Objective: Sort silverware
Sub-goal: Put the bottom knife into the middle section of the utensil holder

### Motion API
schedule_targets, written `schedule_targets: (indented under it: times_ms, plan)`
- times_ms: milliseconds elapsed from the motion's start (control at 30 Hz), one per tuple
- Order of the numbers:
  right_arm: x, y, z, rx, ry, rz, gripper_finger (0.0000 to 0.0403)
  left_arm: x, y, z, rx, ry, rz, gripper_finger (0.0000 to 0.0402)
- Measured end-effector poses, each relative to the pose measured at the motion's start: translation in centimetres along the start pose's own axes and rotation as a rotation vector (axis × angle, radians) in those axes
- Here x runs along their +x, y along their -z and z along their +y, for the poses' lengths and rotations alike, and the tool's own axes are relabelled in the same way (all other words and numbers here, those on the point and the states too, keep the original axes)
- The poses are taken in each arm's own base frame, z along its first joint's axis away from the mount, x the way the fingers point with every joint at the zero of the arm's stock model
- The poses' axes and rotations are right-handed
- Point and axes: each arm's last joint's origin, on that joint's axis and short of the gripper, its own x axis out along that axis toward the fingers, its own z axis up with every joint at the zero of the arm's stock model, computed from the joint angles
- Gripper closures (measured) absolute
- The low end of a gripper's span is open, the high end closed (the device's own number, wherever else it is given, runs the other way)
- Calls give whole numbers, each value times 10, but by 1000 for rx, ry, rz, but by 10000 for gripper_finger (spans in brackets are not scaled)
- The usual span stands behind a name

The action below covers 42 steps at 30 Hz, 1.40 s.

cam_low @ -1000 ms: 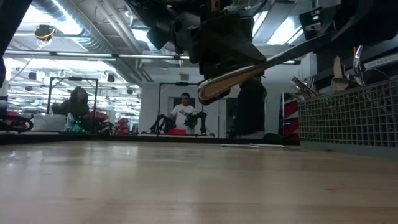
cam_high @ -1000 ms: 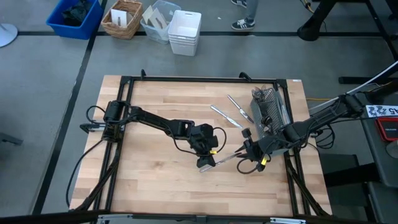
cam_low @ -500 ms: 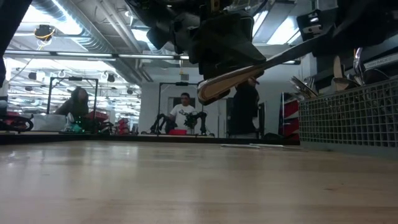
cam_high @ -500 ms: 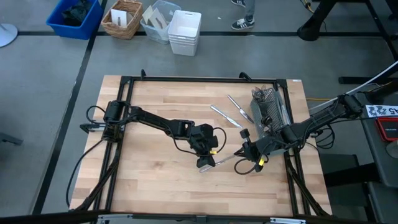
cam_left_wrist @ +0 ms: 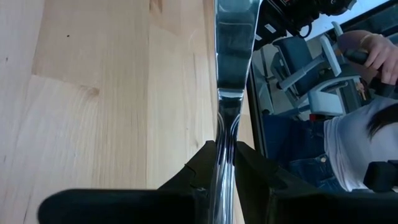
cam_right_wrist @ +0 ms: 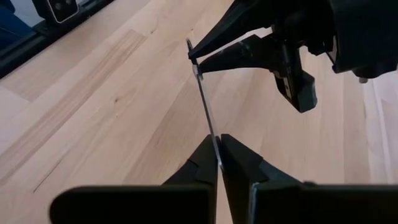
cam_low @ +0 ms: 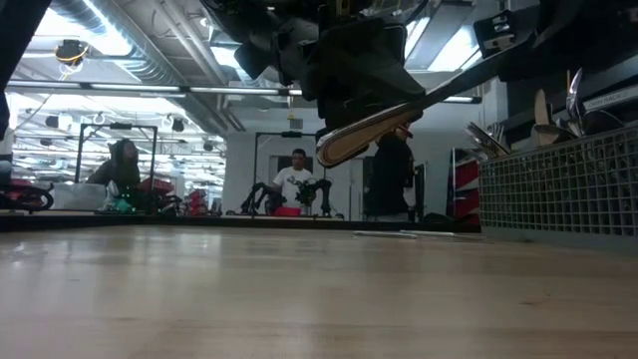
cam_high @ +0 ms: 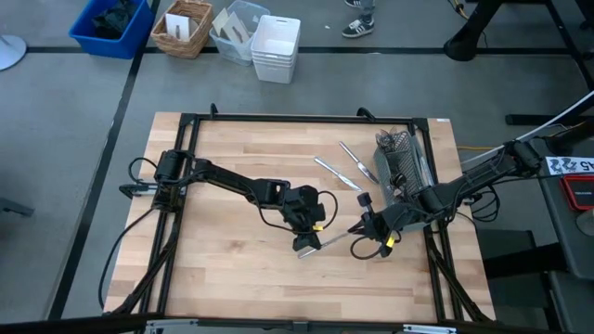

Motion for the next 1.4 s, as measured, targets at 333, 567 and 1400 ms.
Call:
schedule_targets:
  times_ms: [333,567,1400]
  plan:
    - [0,0,0,1,-17,-5,384,0,0,0,0,-1,-1,363]
    - [0,0,1,1,-30,-8,384,0,0,0,-1,-3,-1,363]
    - [0,0,1,9,-38,-10,384,2,1,-2,98,-23,-10,364]
